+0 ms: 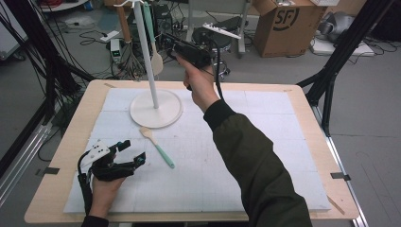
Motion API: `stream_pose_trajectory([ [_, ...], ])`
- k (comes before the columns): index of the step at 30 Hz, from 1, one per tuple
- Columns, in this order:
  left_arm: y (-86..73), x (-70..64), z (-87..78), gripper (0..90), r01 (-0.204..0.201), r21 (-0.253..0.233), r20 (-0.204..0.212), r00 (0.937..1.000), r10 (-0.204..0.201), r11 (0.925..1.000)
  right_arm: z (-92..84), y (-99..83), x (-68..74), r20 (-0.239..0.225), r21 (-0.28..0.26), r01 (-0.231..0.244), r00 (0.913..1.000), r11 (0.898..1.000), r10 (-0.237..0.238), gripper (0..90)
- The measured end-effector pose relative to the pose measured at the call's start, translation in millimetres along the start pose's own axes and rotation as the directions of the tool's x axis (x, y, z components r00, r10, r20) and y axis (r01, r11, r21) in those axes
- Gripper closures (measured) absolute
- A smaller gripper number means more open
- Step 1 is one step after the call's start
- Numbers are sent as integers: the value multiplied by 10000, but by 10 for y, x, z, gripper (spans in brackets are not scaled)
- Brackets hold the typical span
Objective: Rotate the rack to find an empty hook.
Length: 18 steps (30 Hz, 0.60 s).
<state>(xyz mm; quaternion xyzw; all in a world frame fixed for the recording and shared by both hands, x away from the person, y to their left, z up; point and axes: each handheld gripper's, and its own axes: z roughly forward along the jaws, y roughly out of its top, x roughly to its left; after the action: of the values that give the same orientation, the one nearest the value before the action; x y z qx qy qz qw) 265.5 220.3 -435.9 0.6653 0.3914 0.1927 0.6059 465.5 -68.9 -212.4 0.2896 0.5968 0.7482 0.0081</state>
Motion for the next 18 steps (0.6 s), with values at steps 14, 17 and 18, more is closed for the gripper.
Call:
stream_pose_trajectory([
  [14, 5, 32, -8, 161, 135, -107, -21, 9999, -135, 9999, 193, 117, 21, 63, -512, 229, 9997, 9984, -226, 897],
  [17, -1, 43, -6, 162, 148, -66, -50, 9999, -149, 9999, 222, 154, 16, 8, -712, 302, 9995, 9970, -303, 897],
  [18, -3, 46, -4, 162, 139, -15, -42, 9999, -139, 9999, 227, 167, 3, 47, -759, 305, 9995, 9966, -302, 897],
])
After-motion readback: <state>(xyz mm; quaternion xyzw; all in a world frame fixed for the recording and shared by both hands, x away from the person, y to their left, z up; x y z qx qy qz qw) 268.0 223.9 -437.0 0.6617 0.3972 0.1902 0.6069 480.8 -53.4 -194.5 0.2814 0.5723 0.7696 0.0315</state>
